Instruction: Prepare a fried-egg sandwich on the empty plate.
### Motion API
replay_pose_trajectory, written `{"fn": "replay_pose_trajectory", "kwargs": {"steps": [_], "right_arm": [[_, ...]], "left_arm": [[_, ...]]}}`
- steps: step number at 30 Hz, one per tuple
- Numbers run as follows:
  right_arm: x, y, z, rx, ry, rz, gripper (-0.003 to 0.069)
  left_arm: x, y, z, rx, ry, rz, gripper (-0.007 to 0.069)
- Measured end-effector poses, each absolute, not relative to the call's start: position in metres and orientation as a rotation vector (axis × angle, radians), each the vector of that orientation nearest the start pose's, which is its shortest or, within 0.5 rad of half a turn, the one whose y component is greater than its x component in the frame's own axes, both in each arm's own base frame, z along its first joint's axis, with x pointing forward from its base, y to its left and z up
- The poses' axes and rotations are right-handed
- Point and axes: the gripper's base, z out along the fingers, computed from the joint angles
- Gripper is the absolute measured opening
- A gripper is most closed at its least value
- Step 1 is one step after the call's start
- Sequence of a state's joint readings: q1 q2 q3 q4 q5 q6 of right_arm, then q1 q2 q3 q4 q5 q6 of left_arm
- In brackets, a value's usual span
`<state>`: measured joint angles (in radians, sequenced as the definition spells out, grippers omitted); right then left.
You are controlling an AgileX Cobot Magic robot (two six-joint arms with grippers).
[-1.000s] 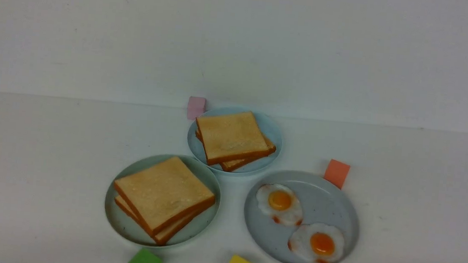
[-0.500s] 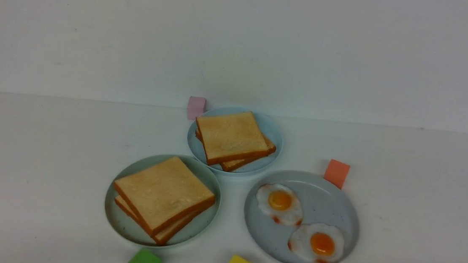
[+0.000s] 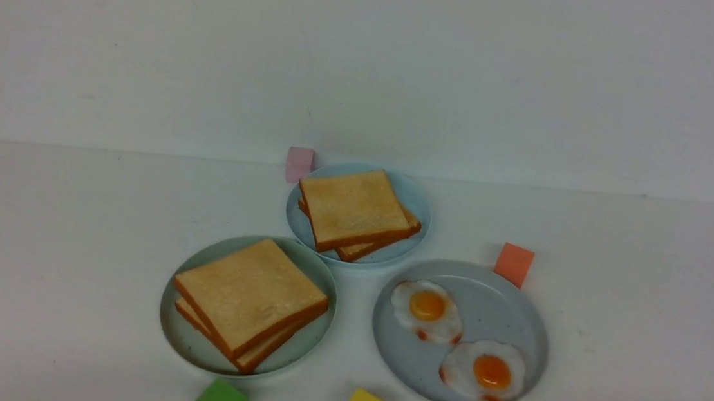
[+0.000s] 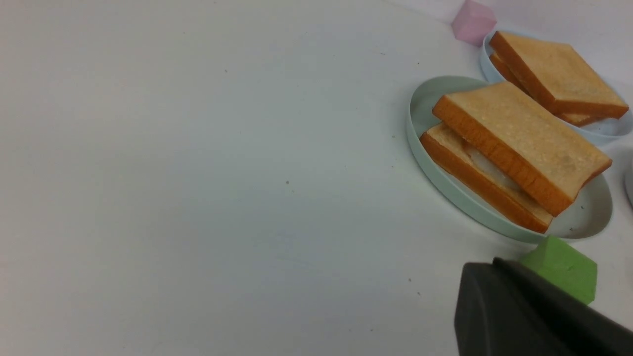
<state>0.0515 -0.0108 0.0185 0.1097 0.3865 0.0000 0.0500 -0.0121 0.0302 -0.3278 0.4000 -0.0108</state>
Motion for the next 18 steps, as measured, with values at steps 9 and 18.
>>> {"fn": "replay_pose_trajectory", "kwargs": {"steps": [9, 18], "right_arm": [[0.0518, 0.0064, 0.1730, 0.019, 1.878, 0.144, 0.0124], [0.0518, 0.0064, 0.1730, 0.019, 1.878, 0.144, 0.0134]], "left_arm": [[0.0522, -0.0088, 0.1697, -0.257, 1.873, -0.299, 0.0011], [0.0522, -0.0088, 0.1697, -0.257, 1.873, -0.299, 0.0020]]}}
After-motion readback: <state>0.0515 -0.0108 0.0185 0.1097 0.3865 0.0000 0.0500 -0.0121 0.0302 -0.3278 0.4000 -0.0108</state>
